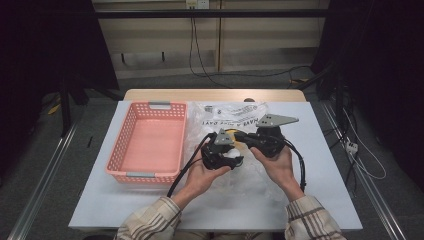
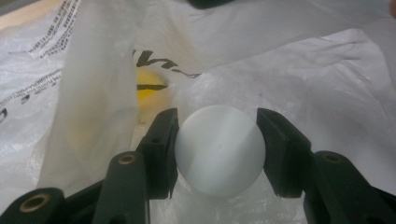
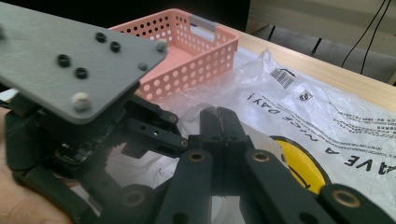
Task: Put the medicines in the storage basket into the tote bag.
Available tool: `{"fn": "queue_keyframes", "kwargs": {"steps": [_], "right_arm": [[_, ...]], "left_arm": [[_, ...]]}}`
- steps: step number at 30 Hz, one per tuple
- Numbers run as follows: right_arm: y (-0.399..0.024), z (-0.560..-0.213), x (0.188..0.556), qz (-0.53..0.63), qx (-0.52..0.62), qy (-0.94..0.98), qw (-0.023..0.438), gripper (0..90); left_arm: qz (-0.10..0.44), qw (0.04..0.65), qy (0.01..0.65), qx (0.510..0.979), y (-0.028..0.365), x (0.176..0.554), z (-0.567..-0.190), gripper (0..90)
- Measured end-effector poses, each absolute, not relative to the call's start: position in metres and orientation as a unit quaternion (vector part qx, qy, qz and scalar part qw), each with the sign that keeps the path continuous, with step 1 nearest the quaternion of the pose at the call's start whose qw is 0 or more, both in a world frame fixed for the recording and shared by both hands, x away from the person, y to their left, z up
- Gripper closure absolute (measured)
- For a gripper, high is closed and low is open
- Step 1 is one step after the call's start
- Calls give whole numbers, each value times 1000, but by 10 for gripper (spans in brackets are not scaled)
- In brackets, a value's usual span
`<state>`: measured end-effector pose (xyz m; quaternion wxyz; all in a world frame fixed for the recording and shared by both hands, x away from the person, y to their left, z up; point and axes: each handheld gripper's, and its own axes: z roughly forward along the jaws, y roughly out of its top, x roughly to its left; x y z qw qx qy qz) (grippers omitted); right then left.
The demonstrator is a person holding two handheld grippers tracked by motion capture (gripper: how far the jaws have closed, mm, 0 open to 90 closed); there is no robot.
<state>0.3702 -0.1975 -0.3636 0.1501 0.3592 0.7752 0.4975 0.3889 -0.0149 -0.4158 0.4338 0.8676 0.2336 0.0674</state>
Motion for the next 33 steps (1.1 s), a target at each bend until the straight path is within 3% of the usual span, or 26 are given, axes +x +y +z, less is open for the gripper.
{"fn": "queue_keyframes", "kwargs": {"steps": [12,15,19,25,26,33], "right_arm": [[-199,-371,372,489,367,778,144,900],[-198,-372,372,488,367,779,143,900],[-199,-372,372,489,366,779,143,900],[-199,-372,373,488,368,778,143,900],[-199,-372,373,488,367,779,143,900],[-199,-372,372,487,366,780,146,900]], "left_arm": [[61,423,251,868,-17,399,-436,502],[56,434,251,863,-16,398,-436,388],[57,437,241,865,-13,396,-430,364],[59,436,226,869,-5,389,-422,244],[59,432,219,873,-3,386,-420,191],[69,437,197,875,8,372,-403,145]]}}
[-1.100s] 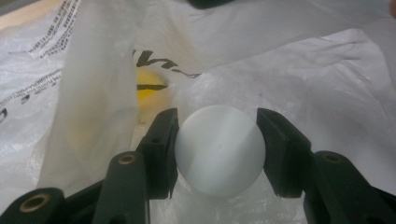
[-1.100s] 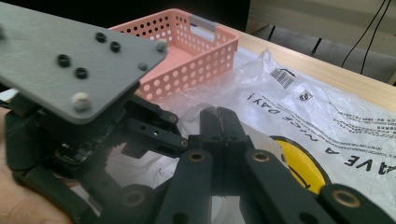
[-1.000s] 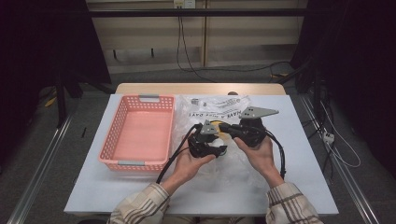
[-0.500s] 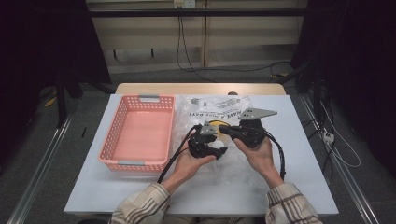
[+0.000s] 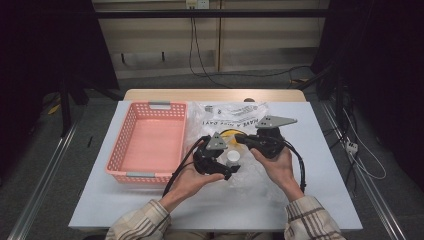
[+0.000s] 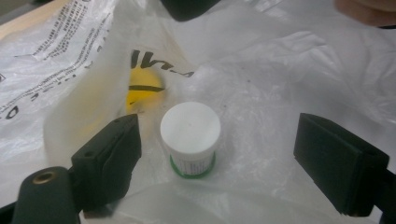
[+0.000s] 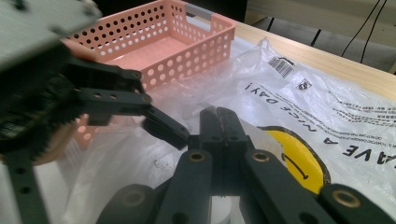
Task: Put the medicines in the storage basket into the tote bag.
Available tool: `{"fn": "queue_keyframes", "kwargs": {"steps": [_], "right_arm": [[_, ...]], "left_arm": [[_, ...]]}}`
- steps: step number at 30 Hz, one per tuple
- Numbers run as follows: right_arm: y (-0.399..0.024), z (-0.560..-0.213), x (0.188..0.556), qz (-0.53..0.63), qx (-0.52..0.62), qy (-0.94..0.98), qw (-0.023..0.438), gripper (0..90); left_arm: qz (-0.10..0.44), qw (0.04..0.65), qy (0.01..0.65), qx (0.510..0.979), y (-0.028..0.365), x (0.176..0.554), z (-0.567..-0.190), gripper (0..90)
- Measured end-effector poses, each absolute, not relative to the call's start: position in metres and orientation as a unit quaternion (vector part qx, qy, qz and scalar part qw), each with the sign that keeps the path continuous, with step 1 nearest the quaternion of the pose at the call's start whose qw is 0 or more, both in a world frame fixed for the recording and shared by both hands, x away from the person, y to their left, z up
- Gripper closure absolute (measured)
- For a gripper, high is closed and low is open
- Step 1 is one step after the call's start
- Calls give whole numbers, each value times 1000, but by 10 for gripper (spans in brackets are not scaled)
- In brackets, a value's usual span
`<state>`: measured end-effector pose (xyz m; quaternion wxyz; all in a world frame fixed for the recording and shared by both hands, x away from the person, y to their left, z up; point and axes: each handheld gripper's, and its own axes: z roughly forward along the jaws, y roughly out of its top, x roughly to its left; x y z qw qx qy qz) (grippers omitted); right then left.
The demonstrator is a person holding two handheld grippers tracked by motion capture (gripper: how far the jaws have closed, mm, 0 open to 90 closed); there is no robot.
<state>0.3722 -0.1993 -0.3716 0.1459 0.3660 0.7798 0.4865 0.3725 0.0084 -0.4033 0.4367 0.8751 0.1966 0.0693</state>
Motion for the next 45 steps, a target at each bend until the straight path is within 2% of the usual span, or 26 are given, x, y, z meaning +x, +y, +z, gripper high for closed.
{"fn": "queue_keyframes", "kwargs": {"steps": [17,39,45], "right_arm": [[-200,-376,375,481,371,781,145,900],[-198,-383,368,473,366,790,136,900],[-197,-385,362,475,365,790,131,900]], "left_arm": [[94,466,194,858,52,351,-385,106],[75,448,208,866,93,313,-406,102],[62,442,242,862,106,308,-414,129]]}}
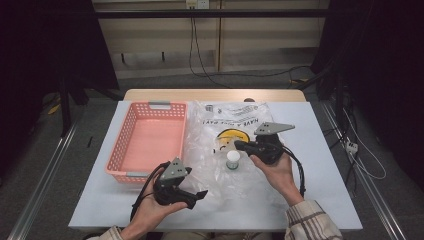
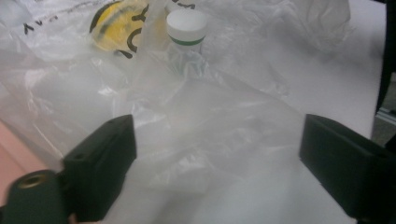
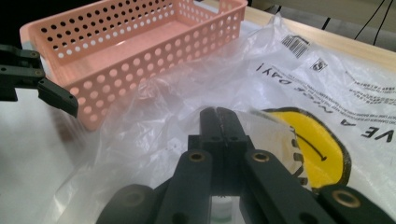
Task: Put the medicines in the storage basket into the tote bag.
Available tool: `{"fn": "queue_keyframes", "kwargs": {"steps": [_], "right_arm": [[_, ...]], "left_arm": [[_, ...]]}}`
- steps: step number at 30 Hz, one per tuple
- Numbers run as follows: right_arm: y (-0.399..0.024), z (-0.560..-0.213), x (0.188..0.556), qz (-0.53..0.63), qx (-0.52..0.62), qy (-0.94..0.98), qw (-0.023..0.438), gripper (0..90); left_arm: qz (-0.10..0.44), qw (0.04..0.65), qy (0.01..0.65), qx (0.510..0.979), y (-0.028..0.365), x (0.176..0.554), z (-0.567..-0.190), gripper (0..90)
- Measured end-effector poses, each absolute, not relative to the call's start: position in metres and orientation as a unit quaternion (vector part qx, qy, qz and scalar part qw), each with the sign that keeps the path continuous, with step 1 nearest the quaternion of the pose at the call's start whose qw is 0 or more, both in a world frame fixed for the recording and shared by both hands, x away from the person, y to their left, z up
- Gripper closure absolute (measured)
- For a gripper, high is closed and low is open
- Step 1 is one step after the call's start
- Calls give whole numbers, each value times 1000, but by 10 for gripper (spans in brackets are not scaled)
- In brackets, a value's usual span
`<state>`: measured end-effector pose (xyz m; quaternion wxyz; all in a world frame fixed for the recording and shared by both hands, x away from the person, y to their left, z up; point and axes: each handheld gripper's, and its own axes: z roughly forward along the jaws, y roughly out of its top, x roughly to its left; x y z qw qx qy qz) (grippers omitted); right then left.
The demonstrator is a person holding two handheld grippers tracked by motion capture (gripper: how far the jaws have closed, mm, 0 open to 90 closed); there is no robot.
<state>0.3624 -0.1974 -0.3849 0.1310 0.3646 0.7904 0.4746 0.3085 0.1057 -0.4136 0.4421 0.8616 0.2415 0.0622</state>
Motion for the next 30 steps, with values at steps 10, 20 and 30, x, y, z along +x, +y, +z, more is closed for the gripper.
{"fn": "queue_keyframes", "kwargs": {"steps": [10,20,30], "right_arm": [[-208,-394,344,453,369,802,125,900],[-228,-394,320,464,381,788,135,597],[-250,-386,294,461,422,760,179,323]], "left_arm": [[71,450,221,862,106,297,-416,90],[58,439,208,872,100,292,-420,92],[60,428,192,881,97,284,-427,93]]}}
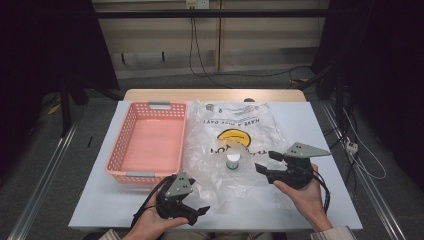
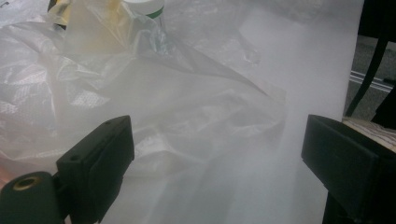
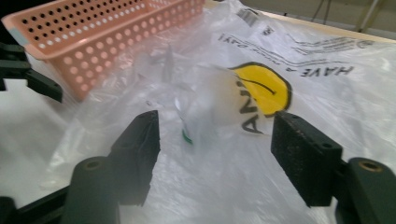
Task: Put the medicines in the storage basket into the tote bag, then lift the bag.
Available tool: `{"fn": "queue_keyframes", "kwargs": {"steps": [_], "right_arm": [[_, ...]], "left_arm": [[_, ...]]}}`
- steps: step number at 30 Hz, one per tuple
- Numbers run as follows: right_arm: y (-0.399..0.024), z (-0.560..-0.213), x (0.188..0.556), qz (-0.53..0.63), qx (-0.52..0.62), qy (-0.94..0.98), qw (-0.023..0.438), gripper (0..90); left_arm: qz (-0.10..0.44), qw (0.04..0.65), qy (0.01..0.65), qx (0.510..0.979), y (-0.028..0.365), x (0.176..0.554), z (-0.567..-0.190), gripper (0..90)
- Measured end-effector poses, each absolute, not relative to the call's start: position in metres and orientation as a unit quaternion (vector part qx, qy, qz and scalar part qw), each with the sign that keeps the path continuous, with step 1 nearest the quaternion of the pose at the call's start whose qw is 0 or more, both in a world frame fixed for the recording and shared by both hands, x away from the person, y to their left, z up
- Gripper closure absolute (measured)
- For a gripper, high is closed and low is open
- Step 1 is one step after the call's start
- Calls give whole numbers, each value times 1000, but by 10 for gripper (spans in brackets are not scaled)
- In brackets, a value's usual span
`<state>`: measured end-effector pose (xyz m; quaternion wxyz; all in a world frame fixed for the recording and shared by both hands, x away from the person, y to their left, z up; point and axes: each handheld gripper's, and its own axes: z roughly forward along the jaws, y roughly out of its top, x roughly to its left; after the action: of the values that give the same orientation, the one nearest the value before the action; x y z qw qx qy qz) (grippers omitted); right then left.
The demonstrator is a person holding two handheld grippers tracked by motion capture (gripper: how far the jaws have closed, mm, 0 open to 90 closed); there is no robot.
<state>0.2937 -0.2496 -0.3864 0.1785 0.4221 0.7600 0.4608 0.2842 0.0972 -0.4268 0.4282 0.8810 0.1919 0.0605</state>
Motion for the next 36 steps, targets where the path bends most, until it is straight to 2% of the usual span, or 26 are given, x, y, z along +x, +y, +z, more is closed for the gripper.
{"fn": "queue_keyframes", "kwargs": {"steps": [13,19,24,25,28,30,32,34,36], "right_arm": [[-275,-392,274,433,440,758,210,245],[-288,-395,264,432,454,752,205,205],[-294,-402,249,406,460,763,204,202],[-295,-405,246,402,460,766,200,202],[-298,-408,237,395,459,771,195,209],[-298,-413,232,389,454,781,179,247],[-296,-422,228,372,450,795,166,259],[-293,-429,227,360,444,807,150,318],[-291,-433,228,352,443,813,141,329]], "left_arm": [[57,419,186,887,97,284,-434,94],[52,399,172,899,96,282,-437,110],[51,383,148,910,93,275,-437,88],[64,379,151,911,93,273,-438,88],[54,374,149,914,93,274,-441,107],[58,369,144,916,90,276,-444,144],[70,362,144,918,87,279,-447,206],[64,354,137,923,86,284,-448,287],[69,354,139,922,82,287,-449,320]]}}
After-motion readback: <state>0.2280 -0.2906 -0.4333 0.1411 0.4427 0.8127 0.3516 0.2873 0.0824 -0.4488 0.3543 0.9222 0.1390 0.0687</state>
